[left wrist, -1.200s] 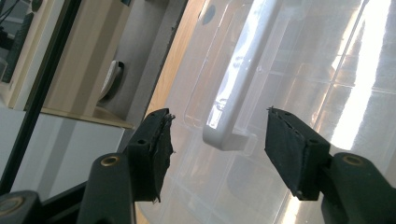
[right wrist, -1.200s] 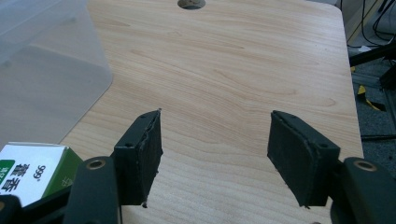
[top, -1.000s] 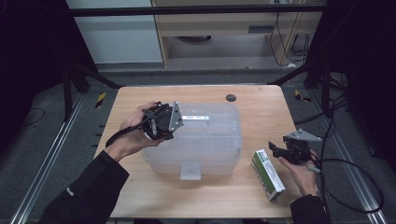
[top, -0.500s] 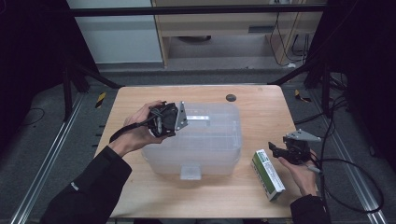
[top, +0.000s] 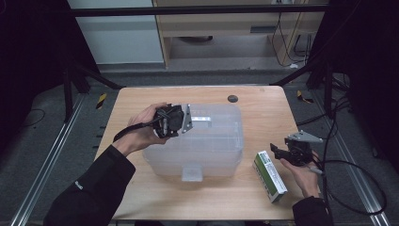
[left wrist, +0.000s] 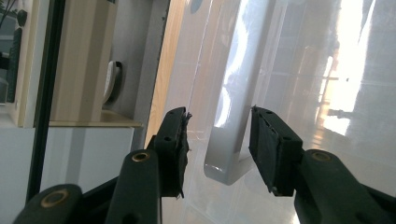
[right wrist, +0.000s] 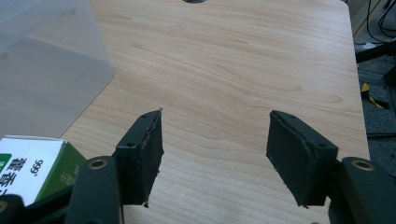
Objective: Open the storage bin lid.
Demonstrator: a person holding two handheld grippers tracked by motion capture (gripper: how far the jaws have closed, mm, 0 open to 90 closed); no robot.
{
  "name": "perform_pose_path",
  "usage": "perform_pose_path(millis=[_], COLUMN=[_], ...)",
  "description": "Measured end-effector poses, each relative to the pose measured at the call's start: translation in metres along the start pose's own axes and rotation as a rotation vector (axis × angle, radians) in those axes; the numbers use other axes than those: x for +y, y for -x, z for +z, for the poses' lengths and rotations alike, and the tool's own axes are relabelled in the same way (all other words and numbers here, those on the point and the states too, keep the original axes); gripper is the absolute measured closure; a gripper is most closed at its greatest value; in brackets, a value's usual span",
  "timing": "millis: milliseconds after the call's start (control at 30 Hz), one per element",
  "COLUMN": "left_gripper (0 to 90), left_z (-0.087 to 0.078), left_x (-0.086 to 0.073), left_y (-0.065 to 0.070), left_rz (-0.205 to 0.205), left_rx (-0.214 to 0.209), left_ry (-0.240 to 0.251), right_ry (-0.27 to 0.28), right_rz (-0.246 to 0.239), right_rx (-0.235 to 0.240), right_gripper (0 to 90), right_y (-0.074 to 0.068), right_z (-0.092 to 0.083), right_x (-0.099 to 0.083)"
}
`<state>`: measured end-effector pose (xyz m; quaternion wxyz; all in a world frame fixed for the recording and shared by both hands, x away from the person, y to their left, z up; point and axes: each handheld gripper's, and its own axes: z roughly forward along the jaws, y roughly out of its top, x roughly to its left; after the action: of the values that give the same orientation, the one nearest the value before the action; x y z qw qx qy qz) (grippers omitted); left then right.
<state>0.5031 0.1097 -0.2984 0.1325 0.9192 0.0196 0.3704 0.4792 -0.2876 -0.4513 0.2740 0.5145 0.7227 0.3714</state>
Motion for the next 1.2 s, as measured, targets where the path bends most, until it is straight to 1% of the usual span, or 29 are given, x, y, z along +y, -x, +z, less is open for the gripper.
perform_pose_path(millis=[67, 200, 333, 500, 533, 600, 700, 833, 933, 1200], left_gripper=[59.6, 62.2, 64.7, 67.5, 68.0, 71.1, 71.5, 72.1, 72.5, 73.0], left_z=[0.0005, 0.0016, 0.0034, 0.0054, 0.0051, 0.005, 0.0048, 0.004, 0.0039, 0.0033], left_x=[0.0, 0.0005, 0.001, 0.0026, 0.0033, 0.0043, 0.0057, 0.0068, 0.0075, 0.0082], left_y=[0.0, 0.0004, 0.0007, 0.0015, 0.0014, 0.0013, 0.0011, 0.001, 0.0011, 0.0012], left_rz=[0.003, 0.014, 0.019, 0.034, 0.038, 0.045, 0.048, 0.069, 0.077, 0.079], left_rx=[0.001, -0.006, -0.004, -0.003, -0.004, 0.001, 0.0, 0.003, 0.004, 0.004], left_ry=[-0.006, -0.018, -0.021, -0.026, -0.034, -0.033, -0.04, -0.052, -0.054, -0.059], right_ry=[-0.001, -0.001, -0.001, -0.001, -0.002, -0.002, -0.002, -0.001, 0.0, 0.009], right_rz=[-0.003, -0.005, -0.008, -0.008, -0.01, -0.008, -0.006, -0.004, -0.004, 0.002], right_rx=[0.001, 0.001, -0.001, 0.002, 0.001, 0.003, 0.005, 0.01, 0.012, 0.017], right_gripper=[36.7, 36.9, 37.2, 37.5, 37.5, 38.0, 38.5, 39.4, 40.3, 42.5], right_y=[-0.0001, -0.0003, -0.0002, -0.0004, -0.0002, -0.0004, -0.0006, -0.0006, -0.0005, -0.0002], right_z=[0.0001, 0.0003, 0.0004, 0.0005, 0.0005, 0.0005, 0.0002, -0.0002, -0.0009, -0.0039], right_x=[-0.0001, 0.0, -0.0001, 0.0, 0.0, 0.0001, 0.0003, 0.0007, 0.0014, 0.0038])
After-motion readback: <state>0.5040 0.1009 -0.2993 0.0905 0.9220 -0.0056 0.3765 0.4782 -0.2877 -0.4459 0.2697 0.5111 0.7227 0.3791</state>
